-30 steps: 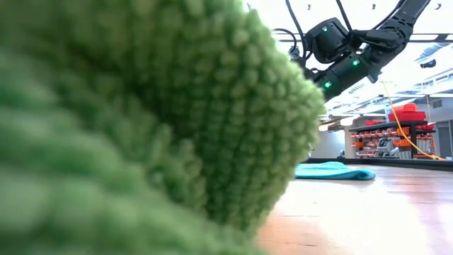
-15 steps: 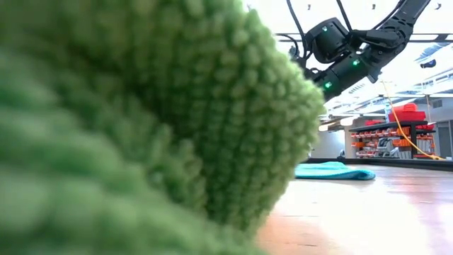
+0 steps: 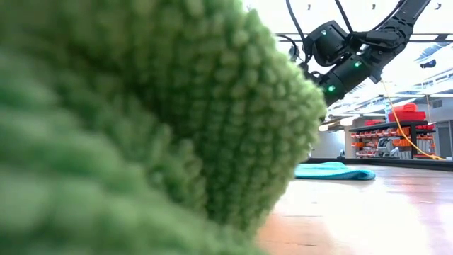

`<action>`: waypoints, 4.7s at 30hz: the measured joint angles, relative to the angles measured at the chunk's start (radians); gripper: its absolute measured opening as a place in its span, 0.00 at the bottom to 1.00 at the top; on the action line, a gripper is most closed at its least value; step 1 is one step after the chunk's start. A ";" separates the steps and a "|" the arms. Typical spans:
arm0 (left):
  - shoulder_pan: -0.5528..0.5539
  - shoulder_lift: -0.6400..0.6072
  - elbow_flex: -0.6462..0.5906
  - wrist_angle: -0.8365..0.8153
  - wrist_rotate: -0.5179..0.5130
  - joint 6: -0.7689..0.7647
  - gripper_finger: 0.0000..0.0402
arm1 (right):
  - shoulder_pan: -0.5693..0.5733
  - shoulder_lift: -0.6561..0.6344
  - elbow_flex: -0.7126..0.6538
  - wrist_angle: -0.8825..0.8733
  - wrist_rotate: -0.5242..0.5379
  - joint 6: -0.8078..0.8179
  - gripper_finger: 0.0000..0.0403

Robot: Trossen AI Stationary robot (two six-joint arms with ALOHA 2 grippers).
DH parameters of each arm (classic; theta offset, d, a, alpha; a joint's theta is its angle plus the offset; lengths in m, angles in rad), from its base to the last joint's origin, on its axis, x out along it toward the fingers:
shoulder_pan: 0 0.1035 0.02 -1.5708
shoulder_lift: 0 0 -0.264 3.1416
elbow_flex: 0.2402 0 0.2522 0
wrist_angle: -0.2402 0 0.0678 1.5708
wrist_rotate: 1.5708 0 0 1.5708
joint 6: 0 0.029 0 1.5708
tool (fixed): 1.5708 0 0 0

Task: Fold microfiber towels
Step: Fold the blue towel

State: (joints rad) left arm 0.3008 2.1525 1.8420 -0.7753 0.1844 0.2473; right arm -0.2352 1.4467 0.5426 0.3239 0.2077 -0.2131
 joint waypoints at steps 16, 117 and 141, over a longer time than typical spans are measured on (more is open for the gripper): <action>-0.033 0.029 -0.001 0.041 -0.169 -0.058 0.49 | -0.006 0.000 0.000 0.046 -0.007 0.082 0.10; 0.020 -0.299 -0.640 0.059 -0.203 -0.281 0.41 | -0.002 -0.044 0.000 -0.266 -0.029 -0.067 0.09; -0.114 -0.218 -0.636 0.044 -0.261 -0.264 0.03 | 0.003 -0.043 0.000 -0.273 -0.033 -0.046 0.09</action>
State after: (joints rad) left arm 0.1869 1.9341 1.2057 -0.7316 -0.0764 -0.0164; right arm -0.2325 1.4033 0.5423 0.0506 0.1745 -0.2588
